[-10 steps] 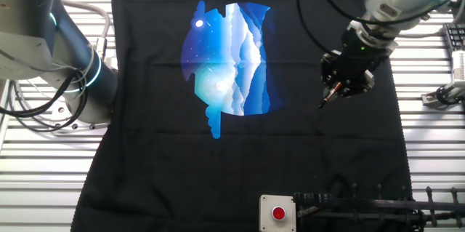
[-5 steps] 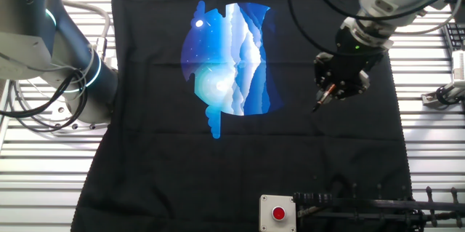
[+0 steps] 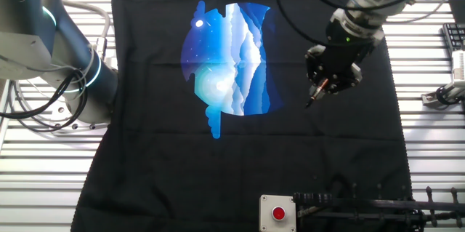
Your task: Place the brush on the pen rack
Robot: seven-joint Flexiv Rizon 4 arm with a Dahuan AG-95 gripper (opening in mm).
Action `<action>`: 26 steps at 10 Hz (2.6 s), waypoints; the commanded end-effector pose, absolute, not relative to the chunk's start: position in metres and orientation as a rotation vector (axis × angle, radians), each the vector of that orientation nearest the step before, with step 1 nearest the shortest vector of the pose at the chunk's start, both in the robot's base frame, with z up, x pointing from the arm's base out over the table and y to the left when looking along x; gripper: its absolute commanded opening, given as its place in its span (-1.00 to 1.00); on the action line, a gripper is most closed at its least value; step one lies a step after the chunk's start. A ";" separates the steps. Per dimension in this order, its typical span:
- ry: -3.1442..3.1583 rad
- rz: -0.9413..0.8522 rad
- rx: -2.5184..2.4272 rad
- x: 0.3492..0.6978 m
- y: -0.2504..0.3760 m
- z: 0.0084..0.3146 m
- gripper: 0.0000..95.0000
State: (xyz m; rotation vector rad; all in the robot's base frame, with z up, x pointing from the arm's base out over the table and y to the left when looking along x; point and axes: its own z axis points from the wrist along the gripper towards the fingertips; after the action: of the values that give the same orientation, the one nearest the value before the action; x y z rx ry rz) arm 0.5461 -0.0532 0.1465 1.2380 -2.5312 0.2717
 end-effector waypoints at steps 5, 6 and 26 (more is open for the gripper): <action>-2.552 0.285 1.230 0.547 -0.054 0.146 -1.00; -2.564 0.276 1.221 0.547 -0.054 0.146 -1.00; -2.698 0.278 1.353 0.547 -0.054 0.146 -1.00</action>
State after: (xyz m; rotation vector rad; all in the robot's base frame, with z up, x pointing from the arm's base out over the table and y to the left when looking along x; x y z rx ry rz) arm 0.5481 -0.0530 0.1458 1.3049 -2.7402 0.2516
